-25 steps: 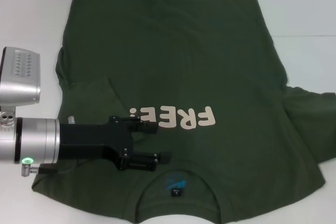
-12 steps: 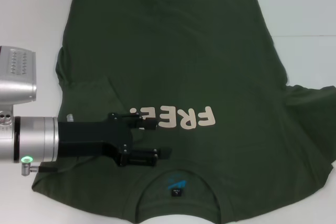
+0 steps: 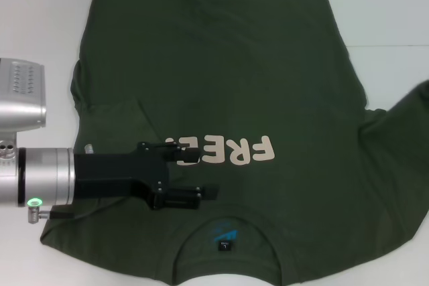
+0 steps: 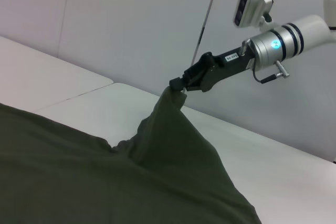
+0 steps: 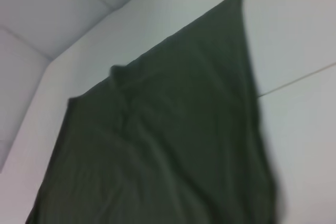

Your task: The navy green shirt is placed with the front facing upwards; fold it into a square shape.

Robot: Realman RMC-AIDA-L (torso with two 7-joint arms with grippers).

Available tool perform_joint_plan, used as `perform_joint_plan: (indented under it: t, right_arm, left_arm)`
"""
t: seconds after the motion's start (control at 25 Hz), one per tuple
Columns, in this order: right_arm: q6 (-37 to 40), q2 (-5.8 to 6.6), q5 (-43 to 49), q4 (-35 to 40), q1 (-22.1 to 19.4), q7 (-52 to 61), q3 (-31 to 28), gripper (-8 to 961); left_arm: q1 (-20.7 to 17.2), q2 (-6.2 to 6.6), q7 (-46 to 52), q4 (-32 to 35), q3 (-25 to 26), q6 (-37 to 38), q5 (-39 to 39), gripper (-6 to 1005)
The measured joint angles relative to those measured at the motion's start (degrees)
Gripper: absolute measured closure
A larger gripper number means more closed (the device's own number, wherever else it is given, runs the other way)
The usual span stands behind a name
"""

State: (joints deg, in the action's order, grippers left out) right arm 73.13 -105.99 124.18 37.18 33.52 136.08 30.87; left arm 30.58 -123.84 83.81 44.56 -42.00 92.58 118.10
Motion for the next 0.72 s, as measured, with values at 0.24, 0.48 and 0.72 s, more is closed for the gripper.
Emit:
perform_joint_plan:
  t: [0.24, 0.48, 0.72]
  right_arm:
    - [0.8, -3.16, 0.0, -0.2, 4.5, 0.0, 6.2, 945]
    - [0.9, -6.69, -0.1, -0.2, 9.2, -1.3, 11.0, 943]
    - [2.8, -7.83, -2.7, -0.1, 10.0, -3.8, 10.7, 813]
  left_arm:
    - [0.0, 0.01, 0.2, -0.2, 1.5, -0.1, -0.1, 151]
    - [0.0, 0.04, 0.6, -0.2, 2.0, 0.0, -0.1, 152]
    - [-0.2, -0.02, 0.6, -0.3, 2.1, 0.0, -0.1, 152]
